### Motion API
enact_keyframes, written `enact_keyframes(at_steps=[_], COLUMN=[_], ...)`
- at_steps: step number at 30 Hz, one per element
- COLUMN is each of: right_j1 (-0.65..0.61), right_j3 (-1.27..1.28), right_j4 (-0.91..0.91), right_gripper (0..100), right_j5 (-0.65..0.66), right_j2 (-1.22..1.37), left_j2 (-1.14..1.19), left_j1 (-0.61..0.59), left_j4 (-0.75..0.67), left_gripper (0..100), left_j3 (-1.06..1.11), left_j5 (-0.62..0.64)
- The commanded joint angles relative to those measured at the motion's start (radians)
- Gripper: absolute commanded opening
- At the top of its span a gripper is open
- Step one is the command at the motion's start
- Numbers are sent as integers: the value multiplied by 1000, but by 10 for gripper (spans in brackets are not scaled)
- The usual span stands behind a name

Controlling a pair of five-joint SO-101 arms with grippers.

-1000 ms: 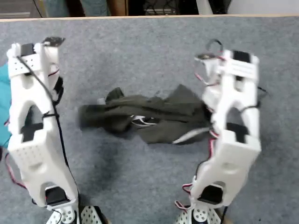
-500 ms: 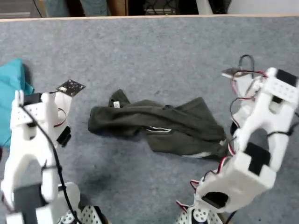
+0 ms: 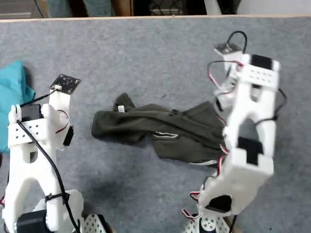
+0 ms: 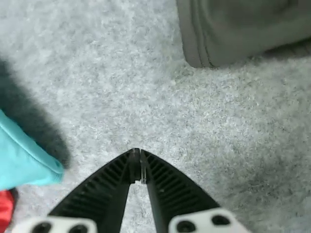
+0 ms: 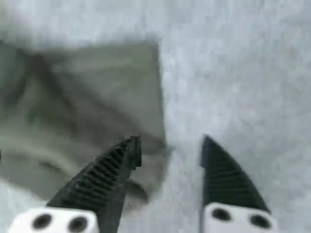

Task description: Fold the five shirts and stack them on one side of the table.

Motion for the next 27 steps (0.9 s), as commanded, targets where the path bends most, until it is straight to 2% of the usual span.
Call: enact_keyframes(at_steps=[1, 10, 16, 27], right_j1=[-38, -87, -114, -118], right_j3=[-125, -260, -340, -351], right_j4=[-28, -34, -29, -98], right_gripper=[304, 197, 198, 198], right_j5=[-86, -149, -150, -167], right_j2=[116, 343, 351, 472], left_j2=[-26, -28, -28, -28], left_j1=[4, 4, 4, 4], left_j4=[-3, 43, 55, 95], left_gripper=[28, 28, 28, 28], left_j3=[-15, -24, -25, -53], left_j5=[26, 60, 103, 104])
